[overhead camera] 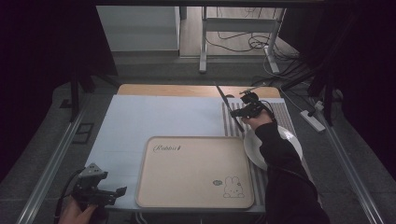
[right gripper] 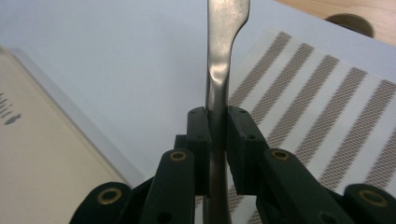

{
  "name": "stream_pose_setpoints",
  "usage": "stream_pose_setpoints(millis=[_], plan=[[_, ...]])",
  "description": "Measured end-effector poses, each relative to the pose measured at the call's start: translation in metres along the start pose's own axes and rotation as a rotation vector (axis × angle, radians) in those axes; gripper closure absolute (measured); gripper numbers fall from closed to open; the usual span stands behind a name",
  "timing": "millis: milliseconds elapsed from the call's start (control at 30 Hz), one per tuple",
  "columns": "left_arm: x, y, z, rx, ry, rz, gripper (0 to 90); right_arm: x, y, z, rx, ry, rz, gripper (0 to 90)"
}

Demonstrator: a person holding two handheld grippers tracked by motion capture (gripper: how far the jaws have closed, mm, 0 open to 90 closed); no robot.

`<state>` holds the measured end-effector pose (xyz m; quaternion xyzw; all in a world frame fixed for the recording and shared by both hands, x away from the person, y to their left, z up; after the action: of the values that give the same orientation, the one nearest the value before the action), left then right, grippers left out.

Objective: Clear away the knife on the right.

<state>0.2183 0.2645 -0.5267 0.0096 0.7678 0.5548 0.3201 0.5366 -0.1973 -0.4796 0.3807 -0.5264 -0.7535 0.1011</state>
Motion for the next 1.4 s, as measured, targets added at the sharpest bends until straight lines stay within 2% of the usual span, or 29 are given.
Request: stream_pose_setpoints(millis=[367, 500, 633, 700, 867, 933, 1400], plan=[[0.0, 0.0, 0.0, -0.001, 0.0, 0.001, 2.0, 0.01, 0.004, 0.039, -0.029, 0.062, 0.011, 80.7], [0.0, 0.0, 0.0, 0.0, 0.0, 0.001, 2.0, 0.02, 0.004, 0.055, -0.019, 0.101, 0.032, 80.7], [0.0, 0.0, 0.0, -0.001, 0.0, 0.001, 2.0, 0.028, 0.006, 0.064, -0.016, 0.12, 0.039, 80.7], [0.0, 0.0, 0.0, -0.001, -0.002, 0.002, 2.0, 0.035, 0.009, 0.075, -0.016, 0.137, 0.05, 80.7], [0.0, 0.0, 0.0, -0.003, -0.003, 0.005, 2.0, 0.047, 0.013, 0.091, -0.024, 0.157, 0.068, 80.6], [0.0, 0.0, 0.0, -0.005, -0.005, 0.007, 2.0, 0.058, 0.015, 0.101, -0.026, 0.166, 0.078, 80.6], [-0.001, -0.001, -0.001, -0.011, -0.005, 0.013, 2.0, 0.108, 0.017, 0.136, -0.02, 0.189, 0.176, 80.7]])
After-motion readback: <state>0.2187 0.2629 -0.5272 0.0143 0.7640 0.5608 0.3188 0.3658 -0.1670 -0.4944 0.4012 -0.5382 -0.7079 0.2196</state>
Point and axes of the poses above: each handheld gripper's, and its own axes: y roughly backward along the jaws, x roughly out of its underside, z roughly to its left, the point moved 3 cm from there along -y, roughly forward along the jaws, and after that the axes turned 11 degrees about z, right-handed, at the moved point
